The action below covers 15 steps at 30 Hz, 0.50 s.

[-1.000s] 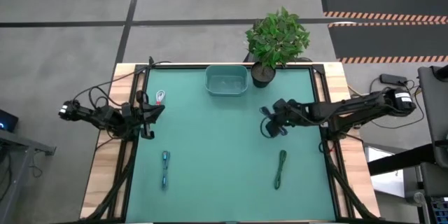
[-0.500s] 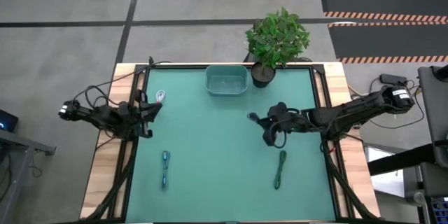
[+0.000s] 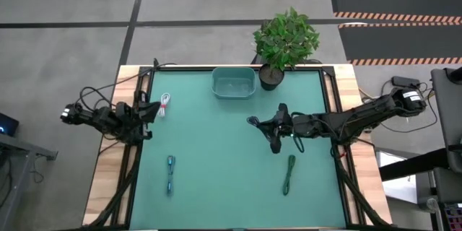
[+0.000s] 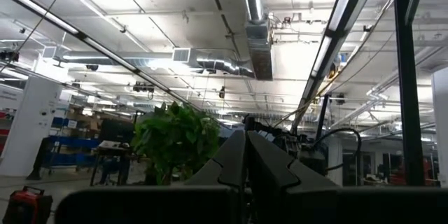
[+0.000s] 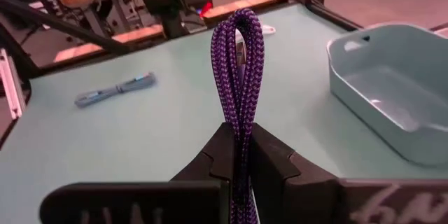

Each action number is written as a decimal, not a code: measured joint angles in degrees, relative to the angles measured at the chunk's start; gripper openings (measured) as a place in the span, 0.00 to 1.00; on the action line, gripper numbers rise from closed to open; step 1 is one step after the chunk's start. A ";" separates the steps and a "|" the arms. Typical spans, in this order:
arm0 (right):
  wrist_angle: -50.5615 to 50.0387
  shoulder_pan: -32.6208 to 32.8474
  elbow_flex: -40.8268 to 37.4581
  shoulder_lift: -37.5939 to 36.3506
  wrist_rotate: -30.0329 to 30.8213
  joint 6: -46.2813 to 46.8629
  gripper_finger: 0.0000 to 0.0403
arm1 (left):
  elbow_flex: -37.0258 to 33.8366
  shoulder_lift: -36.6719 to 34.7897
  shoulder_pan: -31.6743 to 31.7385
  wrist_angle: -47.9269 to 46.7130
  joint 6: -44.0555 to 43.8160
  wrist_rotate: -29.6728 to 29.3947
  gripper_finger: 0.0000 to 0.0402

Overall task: Pick and place USB-C Cables
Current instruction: Put the purple charger cable into the green bin

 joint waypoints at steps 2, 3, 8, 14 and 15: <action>-0.05 0.00 1.63 1.30 0.00 -1.30 0.04 | 0.00 0.02 -0.01 0.02 0.00 0.00 0.00; 0.00 0.01 2.70 2.18 -0.02 -2.33 0.04 | 0.00 0.09 0.00 0.03 0.00 0.00 0.00; -0.34 0.11 9.68 7.95 -0.19 -8.20 0.04 | 0.00 0.09 -0.02 0.04 -0.04 0.00 0.00; -5.38 0.09 20.67 14.77 -0.67 -14.62 0.04 | 0.02 0.20 -0.02 0.00 -0.09 0.02 0.00; -7.69 0.09 22.97 15.83 -0.68 -15.22 0.04 | 0.02 0.20 0.00 0.03 -0.11 0.01 0.00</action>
